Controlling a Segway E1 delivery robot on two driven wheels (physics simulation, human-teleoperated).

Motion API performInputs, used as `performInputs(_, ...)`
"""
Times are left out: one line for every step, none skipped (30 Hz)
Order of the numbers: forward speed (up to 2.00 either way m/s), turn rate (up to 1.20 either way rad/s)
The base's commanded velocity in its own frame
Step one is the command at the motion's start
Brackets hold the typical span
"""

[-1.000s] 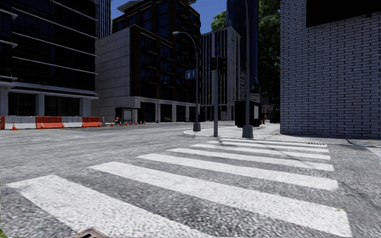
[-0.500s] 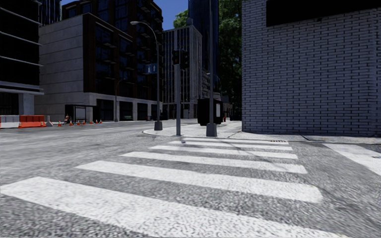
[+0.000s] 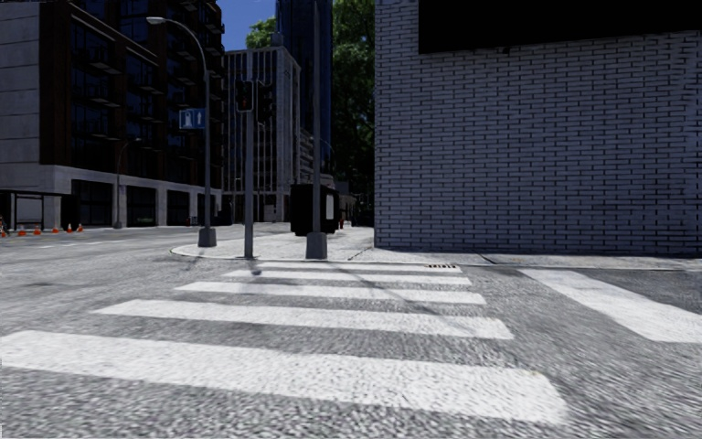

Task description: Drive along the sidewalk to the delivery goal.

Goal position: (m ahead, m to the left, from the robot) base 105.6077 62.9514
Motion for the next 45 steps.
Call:
performInputs(1.95, -0.4)
performInputs(1.97, -0.4)
performInputs(1.97, -0.4)
performInputs(1.97, -0.38)
performInputs(1.97, -0.2)
performInputs(1.97, -0.2)
performInputs(1.98, -0.01)
performInputs(1.98, 0.0)
performInputs(1.98, 0.0)
performInputs(1.98, 0.0)
performInputs(1.98, 0.0)
performInputs(1.98, 0.0)
performInputs(1.98, 0.0)
performInputs(1.98, 0.0)
performInputs(1.98, 0.0)
performInputs(1.98, 0.0)
performInputs(1.98, 0.0)
performInputs(1.98, 0.0)
performInputs(1.98, 0.0)
performInputs(1.98, 0.0)
performInputs(1.98, 0.0)
performInputs(1.98, 0.0)
performInputs(1.98, 0.0)
performInputs(1.98, 0.0)
performInputs(1.98, 0.0)
performInputs(1.98, 0.0)
performInputs(1.98, 0.0)
performInputs(1.98, 0.0)
performInputs(1.98, 0.0)
performInputs(1.98, 0.0)
performInputs(1.98, 0.0)
performInputs(1.98, 0.0)
performInputs(1.98, 0.0)
performInputs(1.98, 0.0)
performInputs(1.98, 0.0)
performInputs(1.98, 0.0)
performInputs(1.98, 0.0)
performInputs(1.98, 0.0)
performInputs(1.98, 0.0)
performInputs(1.98, 0.0)
performInputs(1.98, 0.0)
performInputs(1.98, 0.0)
performInputs(1.98, 0.0)
performInputs(1.98, 0.0)
performInputs(1.98, 0.0)
